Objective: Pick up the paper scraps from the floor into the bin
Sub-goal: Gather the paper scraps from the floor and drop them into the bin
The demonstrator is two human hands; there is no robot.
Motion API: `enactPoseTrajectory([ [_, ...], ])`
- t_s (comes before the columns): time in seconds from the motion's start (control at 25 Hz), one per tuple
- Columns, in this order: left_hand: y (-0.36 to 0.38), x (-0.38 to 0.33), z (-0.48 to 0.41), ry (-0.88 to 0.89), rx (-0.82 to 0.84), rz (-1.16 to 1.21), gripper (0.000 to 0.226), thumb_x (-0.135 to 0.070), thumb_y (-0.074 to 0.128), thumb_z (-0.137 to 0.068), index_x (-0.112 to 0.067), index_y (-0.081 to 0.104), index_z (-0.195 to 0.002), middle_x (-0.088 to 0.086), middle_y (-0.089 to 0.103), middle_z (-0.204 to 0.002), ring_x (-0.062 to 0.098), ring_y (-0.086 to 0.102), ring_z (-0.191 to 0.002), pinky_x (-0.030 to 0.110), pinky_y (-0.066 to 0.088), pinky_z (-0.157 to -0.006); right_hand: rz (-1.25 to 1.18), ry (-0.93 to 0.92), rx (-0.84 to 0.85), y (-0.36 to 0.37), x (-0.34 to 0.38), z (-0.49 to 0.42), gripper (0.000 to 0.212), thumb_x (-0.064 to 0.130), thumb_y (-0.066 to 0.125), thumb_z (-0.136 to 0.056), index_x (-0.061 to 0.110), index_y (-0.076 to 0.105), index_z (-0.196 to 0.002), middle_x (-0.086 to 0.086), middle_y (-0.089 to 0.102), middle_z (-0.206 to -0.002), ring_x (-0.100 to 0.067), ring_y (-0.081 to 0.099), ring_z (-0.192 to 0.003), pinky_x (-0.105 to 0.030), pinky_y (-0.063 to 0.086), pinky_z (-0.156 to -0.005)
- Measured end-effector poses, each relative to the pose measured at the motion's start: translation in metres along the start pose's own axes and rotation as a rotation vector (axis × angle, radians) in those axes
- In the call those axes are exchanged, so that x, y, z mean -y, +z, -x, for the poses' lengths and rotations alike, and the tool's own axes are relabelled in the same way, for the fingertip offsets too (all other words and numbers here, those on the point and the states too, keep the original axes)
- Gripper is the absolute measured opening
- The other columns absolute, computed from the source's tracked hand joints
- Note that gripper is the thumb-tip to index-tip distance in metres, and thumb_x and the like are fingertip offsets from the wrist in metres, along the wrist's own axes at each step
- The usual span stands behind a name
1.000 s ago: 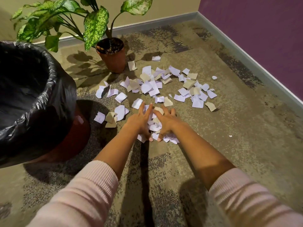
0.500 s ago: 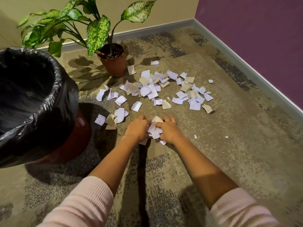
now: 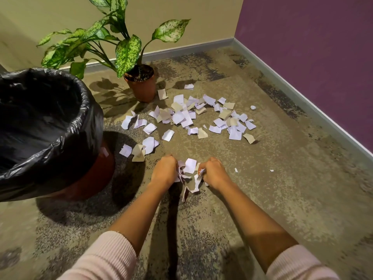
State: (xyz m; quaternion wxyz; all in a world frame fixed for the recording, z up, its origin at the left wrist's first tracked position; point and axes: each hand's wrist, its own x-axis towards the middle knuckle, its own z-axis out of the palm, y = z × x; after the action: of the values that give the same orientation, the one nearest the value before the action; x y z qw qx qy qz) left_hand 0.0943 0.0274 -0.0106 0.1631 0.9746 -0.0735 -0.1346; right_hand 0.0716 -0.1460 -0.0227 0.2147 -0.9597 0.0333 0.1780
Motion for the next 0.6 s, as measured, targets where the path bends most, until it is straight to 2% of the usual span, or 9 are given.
enactPoseTrajectory([
  [0.12,-0.011,0.005,0.005,-0.047,-0.036,0.029,0.015,0.004,0.053,-0.083,0.000,0.066,-0.088,0.015,0.061,-0.099,0.031,0.060,-0.088,0.041,0.053,-0.076,-0.083,0.060,-0.049,-0.009,-0.006,0.004,0.035,-0.004,0.060,-0.083,0.020,0.073,-0.105,-0.013,0.055,-0.124,-0.033,0.050,-0.117,-0.040,0.045,-0.101],
  [0.2,-0.023,0.007,0.008,-0.060,-0.065,0.041,0.014,0.003,0.054,-0.083,0.000,0.067,-0.087,0.015,0.061,-0.097,0.032,0.060,-0.089,0.041,0.051,-0.075,-0.140,0.094,-0.061,-0.018,-0.006,0.006,0.034,-0.005,0.058,-0.083,0.021,0.075,-0.096,-0.014,0.063,-0.112,-0.033,0.060,-0.102,-0.034,0.053,-0.081],
  [0.28,-0.036,0.006,0.011,-0.073,-0.102,0.061,0.011,0.003,0.058,-0.081,0.000,0.068,-0.085,0.014,0.059,-0.097,0.032,0.059,-0.089,0.039,0.049,-0.073,-0.150,0.113,-0.067,-0.028,-0.003,0.006,0.032,-0.003,0.059,-0.084,0.022,0.076,-0.092,-0.011,0.067,-0.105,-0.029,0.063,-0.092,-0.028,0.050,-0.069],
  [0.4,-0.058,0.004,0.016,-0.097,-0.149,0.116,0.014,0.006,0.061,-0.077,0.001,0.071,-0.086,0.015,0.060,-0.098,0.033,0.060,-0.090,0.038,0.049,-0.073,-0.223,0.132,-0.080,-0.044,0.011,0.005,0.033,-0.004,0.058,-0.084,0.024,0.075,-0.087,-0.007,0.070,-0.101,-0.021,0.062,-0.083,-0.024,0.046,-0.068],
  [0.52,-0.084,-0.002,0.020,-0.108,-0.220,0.151,0.021,0.009,0.057,-0.077,-0.001,0.072,-0.088,0.015,0.062,-0.099,0.033,0.061,-0.092,0.036,0.047,-0.069,-0.352,0.107,-0.121,-0.064,0.035,0.004,0.030,-0.003,0.060,-0.084,0.021,0.076,-0.092,-0.007,0.071,-0.103,-0.024,0.065,-0.092,-0.030,0.054,-0.079],
  [0.56,-0.095,-0.004,0.022,-0.104,-0.249,0.158,0.025,0.010,0.056,-0.077,-0.002,0.073,-0.090,0.014,0.063,-0.101,0.032,0.061,-0.094,0.036,0.048,-0.072,-0.388,0.092,-0.133,-0.073,0.046,0.005,0.030,-0.004,0.060,-0.084,0.021,0.076,-0.090,-0.006,0.071,-0.100,-0.023,0.066,-0.091,-0.030,0.055,-0.078],
  [0.6,-0.107,-0.006,0.024,-0.092,-0.273,0.166,0.026,0.010,0.057,-0.077,-0.003,0.074,-0.091,0.013,0.063,-0.103,0.032,0.061,-0.096,0.038,0.051,-0.075,-0.422,0.076,-0.142,-0.081,0.058,0.005,0.031,-0.005,0.060,-0.084,0.021,0.076,-0.089,-0.005,0.070,-0.096,-0.021,0.067,-0.085,-0.026,0.056,-0.072],
])
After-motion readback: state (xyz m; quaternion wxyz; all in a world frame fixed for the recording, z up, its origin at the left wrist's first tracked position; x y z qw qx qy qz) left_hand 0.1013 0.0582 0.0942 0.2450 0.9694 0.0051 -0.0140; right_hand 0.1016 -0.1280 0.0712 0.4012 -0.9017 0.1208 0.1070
